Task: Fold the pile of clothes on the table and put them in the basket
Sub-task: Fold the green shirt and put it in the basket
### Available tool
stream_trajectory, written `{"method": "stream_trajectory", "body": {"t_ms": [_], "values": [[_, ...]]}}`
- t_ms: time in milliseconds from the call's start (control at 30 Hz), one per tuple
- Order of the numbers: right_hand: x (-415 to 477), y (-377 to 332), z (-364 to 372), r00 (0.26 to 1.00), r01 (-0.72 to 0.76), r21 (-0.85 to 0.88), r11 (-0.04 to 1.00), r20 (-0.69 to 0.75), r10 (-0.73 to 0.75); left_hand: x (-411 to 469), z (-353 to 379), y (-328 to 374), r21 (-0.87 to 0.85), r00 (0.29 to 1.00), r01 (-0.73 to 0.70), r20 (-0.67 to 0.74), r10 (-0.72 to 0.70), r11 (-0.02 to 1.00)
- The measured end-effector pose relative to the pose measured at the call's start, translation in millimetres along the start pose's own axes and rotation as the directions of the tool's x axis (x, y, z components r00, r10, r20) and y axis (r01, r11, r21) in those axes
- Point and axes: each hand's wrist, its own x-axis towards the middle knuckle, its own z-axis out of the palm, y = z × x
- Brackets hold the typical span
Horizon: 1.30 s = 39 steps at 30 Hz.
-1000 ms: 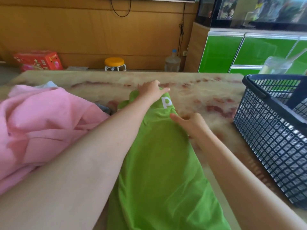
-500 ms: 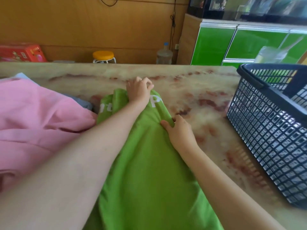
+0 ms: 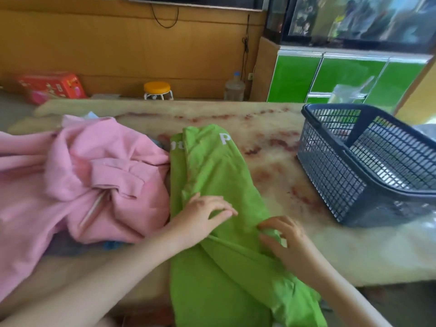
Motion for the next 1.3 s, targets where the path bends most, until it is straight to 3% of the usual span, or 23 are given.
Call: {"method": "stream_trajectory", "body": {"t_ms": [100, 200, 400, 633, 767, 867, 933, 1067, 1167, 1233, 1300], "values": [[-39, 3, 0, 0.994, -0.056, -0.006, 0.998, 0.092, 0.056, -39, 13, 15, 0.033, 0.995, -0.017, 0.101, 0.013, 0.999], [-64, 0, -2, 0.997, -0.057, -0.004, 0.998, 0.061, 0.057, -61, 21, 21, 0.055, 0.992, -0.003, 0.124, -0.004, 0.998], [-112, -9, 1, 0.998, -0.056, -0.229, 0.972, 0.0, 0.058, -89, 30, 34, 0.176, 1.0, -0.022, 0.011, 0.02, 0.984], [-172, -48, 52, 0.966, 0.215, -0.252, 0.943, -0.088, -0.244, -138, 39, 23, 0.157, 0.961, -0.071, -0.253, 0.11, 0.985], [-184, -64, 96, 0.948, 0.256, -0.32, 0.912, -0.104, -0.302, -165, 55, 20, -0.171, 0.913, 0.08, -0.382, -0.141, 0.982], [-186, -55, 119, 0.96, 0.224, -0.369, 0.902, -0.077, -0.27, -182, 74, 25, -0.554, 0.913, 0.221, -0.172, -0.369, 0.803], [-186, -45, 127, 0.972, 0.188, -0.341, 0.921, -0.068, -0.224, -190, 88, 35, -0.697, 0.89, 0.279, -0.07, -0.45, 0.661], [-190, -42, 124, 0.978, 0.191, -0.187, 0.964, -0.052, -0.204, -193, 110, 43, -0.71, 0.876, 0.247, -0.127, -0.465, 0.659], [-190, -40, 120, 0.986, 0.165, -0.103, 0.981, 0.053, -0.16, -195, 117, 38, -0.719, 0.847, 0.251, -0.161, -0.506, 0.649], [-187, -32, 111, 0.996, 0.087, 0.012, 0.996, 0.005, -0.087, -200, 121, 34, -0.704, 0.82, 0.245, -0.217, -0.53, 0.666], [-178, -22, 94, 0.99, -0.025, 0.146, 0.989, -0.137, 0.045, -206, 122, 31, -0.719, 0.779, 0.241, -0.257, -0.572, 0.651]]}}
